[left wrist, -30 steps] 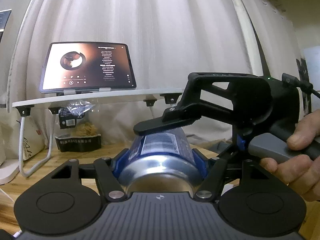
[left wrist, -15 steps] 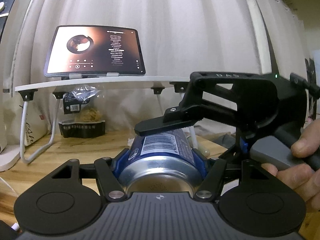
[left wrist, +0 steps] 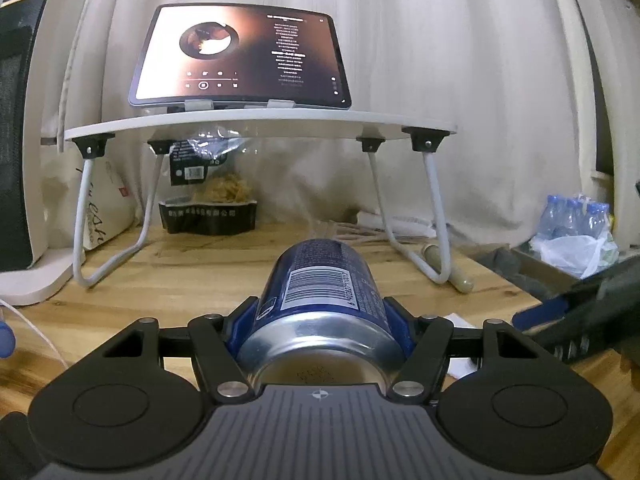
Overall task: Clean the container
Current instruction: 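Grasp the white cloth from the table with the right gripper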
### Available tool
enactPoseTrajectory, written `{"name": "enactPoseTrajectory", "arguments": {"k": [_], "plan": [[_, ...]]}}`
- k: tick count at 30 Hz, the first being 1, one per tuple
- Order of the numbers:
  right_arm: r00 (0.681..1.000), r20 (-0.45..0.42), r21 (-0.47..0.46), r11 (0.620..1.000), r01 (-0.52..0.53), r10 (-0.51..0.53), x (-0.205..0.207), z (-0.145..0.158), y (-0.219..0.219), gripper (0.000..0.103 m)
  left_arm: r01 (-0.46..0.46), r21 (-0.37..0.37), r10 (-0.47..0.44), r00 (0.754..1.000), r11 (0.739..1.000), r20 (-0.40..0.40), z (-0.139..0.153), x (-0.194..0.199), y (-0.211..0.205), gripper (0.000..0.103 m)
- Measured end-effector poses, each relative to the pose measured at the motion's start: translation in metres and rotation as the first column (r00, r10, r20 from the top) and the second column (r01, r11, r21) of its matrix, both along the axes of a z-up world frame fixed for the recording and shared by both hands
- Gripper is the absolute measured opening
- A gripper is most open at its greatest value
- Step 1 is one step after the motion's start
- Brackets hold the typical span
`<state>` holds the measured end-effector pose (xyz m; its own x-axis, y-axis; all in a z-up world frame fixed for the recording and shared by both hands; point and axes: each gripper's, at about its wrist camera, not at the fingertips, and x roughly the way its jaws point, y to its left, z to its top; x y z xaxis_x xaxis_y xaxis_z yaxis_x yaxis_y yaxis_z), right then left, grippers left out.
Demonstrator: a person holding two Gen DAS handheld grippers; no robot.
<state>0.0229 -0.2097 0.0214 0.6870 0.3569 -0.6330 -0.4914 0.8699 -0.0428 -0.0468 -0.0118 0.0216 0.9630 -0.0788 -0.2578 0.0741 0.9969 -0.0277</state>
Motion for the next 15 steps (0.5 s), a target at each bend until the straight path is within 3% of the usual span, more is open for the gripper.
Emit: {"name": "enactPoseTrajectory", "arguments": {"k": [3,5,7,11,15], "plan": [[0.999,0.008,-0.051,0.998,-0.032,0.033,-0.003,-0.009,0.010,0.072,-0.001,0.014,0.001,1.000,1.000,0.016,0.000,-0.003,-0.002,0.067],[0.999,0.013,-0.092,0.995,-0.041,0.042,-0.003,-0.015,0.019,0.064,0.002,0.028,-0.003,0.999,1.000,0.034,0.000,-0.006,-0.005,0.067],[0.999,0.018,-0.085,0.996,-0.035,0.037,0.001,-0.018,0.020,0.064,0.005,0.036,-0.006,0.999,0.999,0.037,0.001,-0.006,-0.007,0.067],[0.999,0.010,-0.061,0.997,-0.040,0.041,0.008,-0.017,0.013,0.028,0.008,0.026,-0.008,1.000,1.000,0.029,0.002,-0.004,-0.005,0.067],[0.999,0.019,-0.040,0.998,-0.045,0.046,0.009,-0.015,0.000,0.012,0.015,0.026,-0.015,0.999,1.000,0.030,0.002,-0.004,-0.005,0.067]]}}
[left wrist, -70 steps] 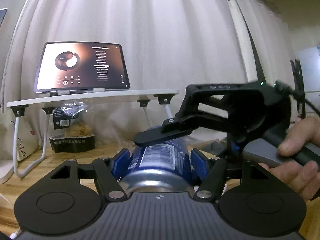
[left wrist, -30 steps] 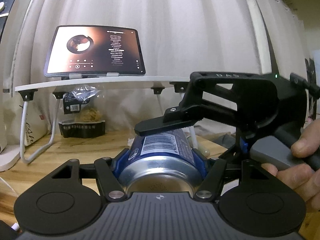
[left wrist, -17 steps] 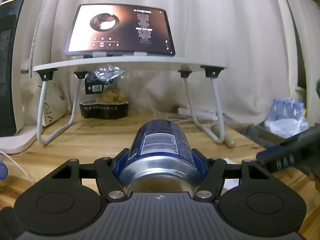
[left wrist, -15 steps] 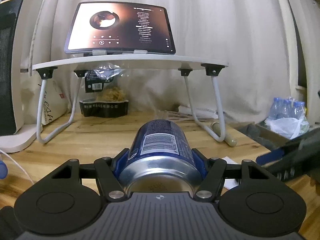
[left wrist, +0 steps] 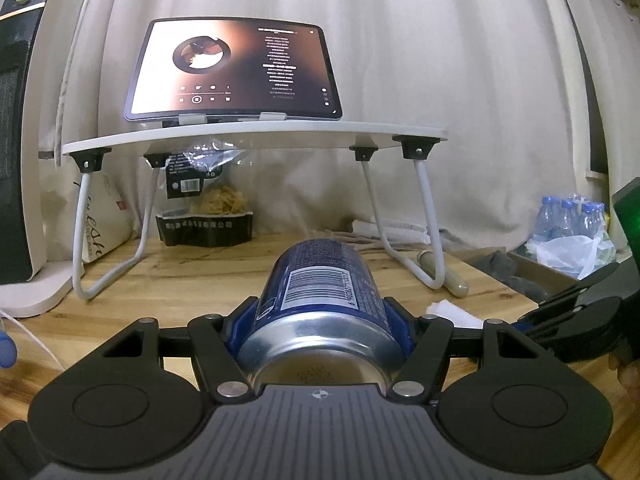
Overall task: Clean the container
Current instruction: 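Grasp the white cloth from the table with the right gripper, then rub the cloth in the right gripper over the can held by the left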
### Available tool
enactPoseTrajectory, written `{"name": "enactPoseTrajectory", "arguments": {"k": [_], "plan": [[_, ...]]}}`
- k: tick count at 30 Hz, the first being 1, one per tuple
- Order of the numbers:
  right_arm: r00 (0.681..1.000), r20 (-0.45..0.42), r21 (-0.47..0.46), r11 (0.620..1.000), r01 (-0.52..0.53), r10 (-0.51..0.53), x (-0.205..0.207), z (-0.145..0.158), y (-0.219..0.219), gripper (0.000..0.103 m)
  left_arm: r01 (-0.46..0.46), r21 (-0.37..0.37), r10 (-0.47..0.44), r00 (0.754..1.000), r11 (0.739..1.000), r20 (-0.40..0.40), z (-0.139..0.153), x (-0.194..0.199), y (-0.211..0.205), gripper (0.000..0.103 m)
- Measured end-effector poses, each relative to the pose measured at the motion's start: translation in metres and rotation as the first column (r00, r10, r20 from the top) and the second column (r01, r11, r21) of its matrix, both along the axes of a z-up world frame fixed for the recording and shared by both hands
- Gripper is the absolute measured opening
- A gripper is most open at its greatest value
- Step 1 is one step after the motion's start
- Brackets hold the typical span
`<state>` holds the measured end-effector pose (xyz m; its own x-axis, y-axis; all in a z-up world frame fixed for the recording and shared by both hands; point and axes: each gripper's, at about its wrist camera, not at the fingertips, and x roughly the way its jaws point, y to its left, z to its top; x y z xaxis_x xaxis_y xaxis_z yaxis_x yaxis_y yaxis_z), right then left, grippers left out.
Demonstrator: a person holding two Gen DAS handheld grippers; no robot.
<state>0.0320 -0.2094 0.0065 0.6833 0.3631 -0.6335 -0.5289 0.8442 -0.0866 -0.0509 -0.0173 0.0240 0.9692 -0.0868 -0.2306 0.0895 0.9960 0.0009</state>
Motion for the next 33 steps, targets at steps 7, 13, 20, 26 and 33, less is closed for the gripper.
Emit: {"name": "enactPoseTrajectory", "arguments": {"k": [7,13,20,26,33], "plan": [[0.995,0.097,0.179,0.984,-0.016,-0.002,-0.015,0.050,-0.024,0.012,0.004,0.002,-0.004,1.000,1.000,0.003,0.000,0.000,-0.001,0.067],[0.975,0.151,0.249,0.948,-0.198,0.164,-0.037,0.101,0.004,0.012,0.004,0.003,-0.004,1.000,1.000,0.003,-0.001,-0.001,-0.001,0.067],[0.920,0.087,0.248,0.886,-0.392,0.382,-0.054,0.109,0.050,0.012,0.012,0.006,-0.012,1.000,1.000,0.012,0.000,-0.001,0.001,0.067],[0.886,0.001,0.244,0.859,-0.450,0.464,-0.062,0.097,0.067,0.012,0.033,0.013,-0.033,0.999,0.999,0.017,0.000,-0.002,0.000,0.067],[0.928,0.061,0.208,0.904,-0.373,0.368,-0.041,0.100,0.059,0.012,0.087,0.031,-0.089,0.995,0.996,0.050,0.001,-0.009,-0.004,0.066]]}}
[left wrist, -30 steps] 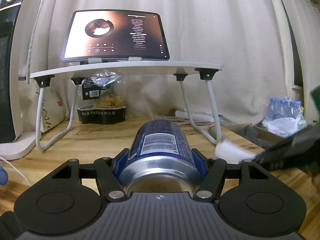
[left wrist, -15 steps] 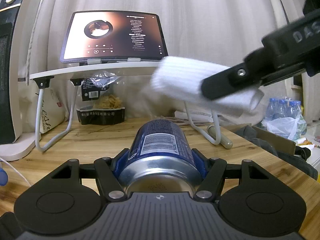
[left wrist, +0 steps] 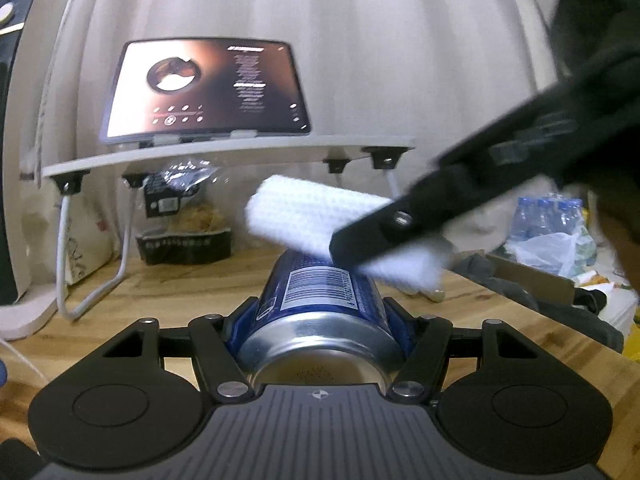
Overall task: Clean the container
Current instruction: 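Rub the cloth in the right gripper over the can held by the left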
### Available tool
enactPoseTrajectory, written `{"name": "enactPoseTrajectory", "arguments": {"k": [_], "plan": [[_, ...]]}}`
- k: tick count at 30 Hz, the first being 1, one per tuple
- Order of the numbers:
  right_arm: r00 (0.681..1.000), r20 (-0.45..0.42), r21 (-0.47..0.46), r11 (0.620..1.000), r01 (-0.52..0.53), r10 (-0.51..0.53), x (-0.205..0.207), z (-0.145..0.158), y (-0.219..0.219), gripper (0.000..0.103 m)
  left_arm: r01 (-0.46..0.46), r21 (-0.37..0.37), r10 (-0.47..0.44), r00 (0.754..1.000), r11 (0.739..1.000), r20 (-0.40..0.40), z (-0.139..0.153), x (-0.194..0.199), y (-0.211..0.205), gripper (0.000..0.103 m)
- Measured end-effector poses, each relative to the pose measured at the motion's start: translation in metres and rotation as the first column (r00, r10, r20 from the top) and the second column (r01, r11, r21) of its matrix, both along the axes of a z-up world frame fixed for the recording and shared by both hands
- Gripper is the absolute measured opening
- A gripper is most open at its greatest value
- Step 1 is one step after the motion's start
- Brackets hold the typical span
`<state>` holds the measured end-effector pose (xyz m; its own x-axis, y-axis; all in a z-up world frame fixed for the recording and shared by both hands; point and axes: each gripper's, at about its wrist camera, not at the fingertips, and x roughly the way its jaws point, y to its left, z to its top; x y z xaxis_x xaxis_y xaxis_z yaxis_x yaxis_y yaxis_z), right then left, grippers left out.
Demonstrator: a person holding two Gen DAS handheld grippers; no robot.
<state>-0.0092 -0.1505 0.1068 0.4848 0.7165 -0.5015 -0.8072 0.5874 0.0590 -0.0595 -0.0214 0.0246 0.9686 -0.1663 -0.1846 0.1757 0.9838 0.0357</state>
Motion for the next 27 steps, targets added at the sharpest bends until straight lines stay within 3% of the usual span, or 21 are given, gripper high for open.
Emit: {"name": "enactPoseTrajectory", "arguments": {"k": [3,6,14,18,23,27], "plan": [[0.994,0.064,-0.020,0.995,0.094,-0.092,0.016,-0.004,-0.006,0.012,0.007,-0.007,-0.007,1.000,1.000,0.001,0.000,0.000,0.000,0.066],[0.992,0.044,-0.013,0.992,0.122,-0.121,0.027,-0.006,-0.010,0.012,0.006,-0.003,-0.006,1.000,1.000,0.001,0.000,0.000,-0.001,0.066],[0.999,-0.002,-0.002,0.999,-0.039,0.039,-0.012,-0.011,0.000,0.012,-0.009,-0.024,0.008,1.000,1.000,-0.028,-0.001,0.003,0.002,0.067],[0.992,-0.020,-0.005,0.992,-0.127,0.126,-0.033,-0.010,0.008,0.012,0.001,0.004,-0.001,1.000,1.000,-0.011,-0.001,-0.001,-0.004,0.067],[0.992,-0.009,-0.005,0.992,-0.126,0.126,-0.028,-0.005,0.021,0.012,0.006,0.049,-0.007,1.000,0.999,0.024,-0.001,-0.008,-0.012,0.067],[0.998,0.030,0.004,0.998,-0.057,0.057,-0.011,-0.003,0.020,0.012,0.012,0.069,-0.015,0.999,0.998,0.049,-0.001,-0.013,-0.016,0.067]]}}
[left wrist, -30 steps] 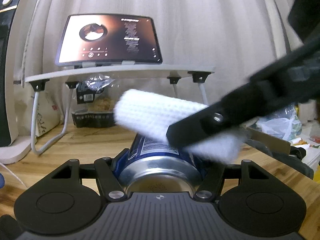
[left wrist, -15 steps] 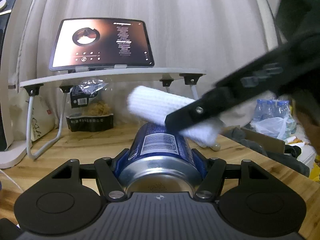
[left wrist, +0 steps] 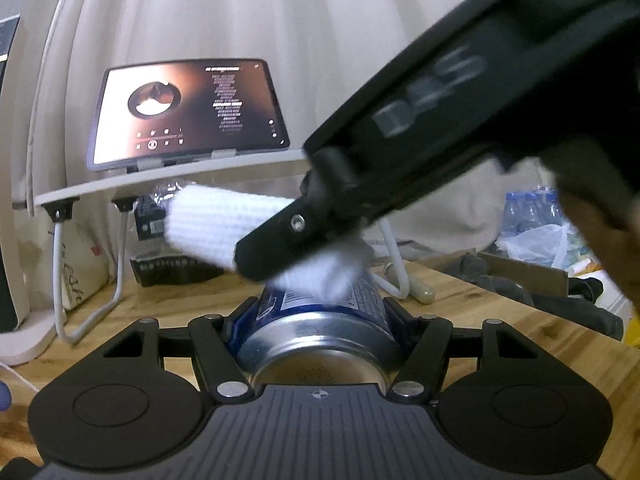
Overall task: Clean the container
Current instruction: 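Rub the cloth in the right gripper over the can held by the left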
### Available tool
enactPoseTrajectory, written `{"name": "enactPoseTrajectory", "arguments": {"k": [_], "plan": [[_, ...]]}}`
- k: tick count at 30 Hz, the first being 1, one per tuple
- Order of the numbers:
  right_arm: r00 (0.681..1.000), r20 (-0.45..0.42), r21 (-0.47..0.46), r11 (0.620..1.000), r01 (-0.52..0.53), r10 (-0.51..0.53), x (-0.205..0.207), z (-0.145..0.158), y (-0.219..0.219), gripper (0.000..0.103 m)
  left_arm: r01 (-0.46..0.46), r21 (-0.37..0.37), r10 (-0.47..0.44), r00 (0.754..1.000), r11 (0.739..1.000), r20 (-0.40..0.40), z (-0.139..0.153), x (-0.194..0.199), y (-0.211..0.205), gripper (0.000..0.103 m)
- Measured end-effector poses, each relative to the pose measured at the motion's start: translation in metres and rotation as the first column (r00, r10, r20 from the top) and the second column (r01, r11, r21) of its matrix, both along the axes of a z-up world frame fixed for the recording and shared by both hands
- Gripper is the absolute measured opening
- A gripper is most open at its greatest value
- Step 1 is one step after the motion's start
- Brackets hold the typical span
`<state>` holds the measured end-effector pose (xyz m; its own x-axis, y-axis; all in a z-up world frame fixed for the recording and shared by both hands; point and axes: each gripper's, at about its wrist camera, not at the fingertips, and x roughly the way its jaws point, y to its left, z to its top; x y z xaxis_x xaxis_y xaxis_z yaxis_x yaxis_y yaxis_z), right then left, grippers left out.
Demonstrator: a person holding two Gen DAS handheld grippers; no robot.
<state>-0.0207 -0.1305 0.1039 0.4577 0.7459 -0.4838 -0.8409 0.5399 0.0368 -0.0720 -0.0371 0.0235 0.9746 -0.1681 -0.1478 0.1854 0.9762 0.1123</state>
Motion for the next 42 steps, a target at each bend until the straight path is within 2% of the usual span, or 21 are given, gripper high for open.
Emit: {"name": "enactPoseTrajectory", "arguments": {"k": [4,8,16,21,26,29,33,36,40,42], "plan": [[0.994,0.043,0.025,0.995,0.097,-0.098,0.018,0.000,-0.006,0.012,0.010,0.001,-0.010,1.000,1.000,0.005,0.001,-0.001,0.000,0.067],[0.989,0.065,0.022,0.991,0.130,-0.131,0.022,0.001,-0.008,0.012,0.016,-0.012,-0.016,1.000,1.000,0.000,0.002,0.000,0.003,0.067],[0.997,-0.053,0.057,0.997,-0.048,0.051,-0.012,-0.011,-0.013,0.012,0.032,-0.043,-0.033,0.999,0.999,-0.019,0.002,0.003,0.008,0.067],[0.989,-0.125,0.112,0.992,-0.059,0.073,-0.021,-0.010,-0.025,0.012,0.025,-0.056,-0.026,0.999,0.998,-0.021,0.002,0.003,0.010,0.067],[0.991,-0.132,0.134,0.990,0.048,-0.030,0.000,-0.009,-0.042,0.012,0.025,-0.055,-0.026,1.000,0.998,-0.009,0.002,0.000,0.009,0.067],[0.988,-0.094,0.121,0.983,0.135,-0.124,0.016,-0.008,-0.050,0.012,0.028,-0.051,-0.028,1.000,0.998,0.001,0.002,-0.002,0.008,0.067],[0.983,-0.074,0.119,0.977,0.175,-0.167,0.030,-0.009,-0.054,0.012,0.021,-0.052,-0.021,1.000,0.998,0.004,0.004,-0.001,0.010,0.067],[0.984,-0.095,0.125,0.979,0.162,-0.150,0.027,-0.014,-0.055,0.012,0.008,-0.065,-0.008,1.000,0.998,-0.002,0.004,0.000,0.012,0.067],[0.986,-0.155,0.150,0.985,0.082,-0.059,0.011,-0.020,-0.056,0.012,0.003,-0.069,-0.003,1.000,0.998,-0.009,0.004,0.001,0.013,0.067],[0.977,-0.212,0.182,0.982,0.045,-0.006,0.002,-0.021,-0.061,0.012,0.002,-0.071,-0.003,1.000,0.998,-0.010,0.004,0.002,0.013,0.067]]}}
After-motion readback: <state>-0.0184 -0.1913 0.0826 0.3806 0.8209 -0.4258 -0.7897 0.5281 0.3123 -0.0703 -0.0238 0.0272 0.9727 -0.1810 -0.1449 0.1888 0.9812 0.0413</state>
